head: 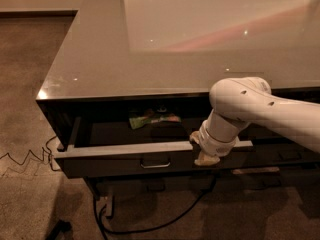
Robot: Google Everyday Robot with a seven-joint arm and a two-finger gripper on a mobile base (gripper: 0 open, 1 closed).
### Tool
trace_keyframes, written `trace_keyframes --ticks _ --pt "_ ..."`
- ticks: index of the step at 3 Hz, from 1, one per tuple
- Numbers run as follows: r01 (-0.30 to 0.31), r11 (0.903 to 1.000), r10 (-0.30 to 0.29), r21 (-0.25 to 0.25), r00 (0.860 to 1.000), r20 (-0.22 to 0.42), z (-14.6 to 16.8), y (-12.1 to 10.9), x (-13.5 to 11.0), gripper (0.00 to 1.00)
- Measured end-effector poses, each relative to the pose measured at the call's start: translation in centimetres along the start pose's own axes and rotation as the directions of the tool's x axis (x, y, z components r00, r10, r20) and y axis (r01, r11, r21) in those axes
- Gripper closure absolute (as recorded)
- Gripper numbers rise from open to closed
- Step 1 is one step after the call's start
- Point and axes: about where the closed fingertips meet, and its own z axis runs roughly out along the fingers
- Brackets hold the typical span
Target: Open top drawer
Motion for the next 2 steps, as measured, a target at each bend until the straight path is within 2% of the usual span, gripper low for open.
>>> trace_keyframes --ticks 1,2 --pt "0.000 1.0000 0.000 0.000 1.000 0.000 -0.79 0.01 -0.16 1.00" --pt "0.000 1.0000 0.000 0.000 1.000 0.000 -1.40 0.03 -0.28 1.00"
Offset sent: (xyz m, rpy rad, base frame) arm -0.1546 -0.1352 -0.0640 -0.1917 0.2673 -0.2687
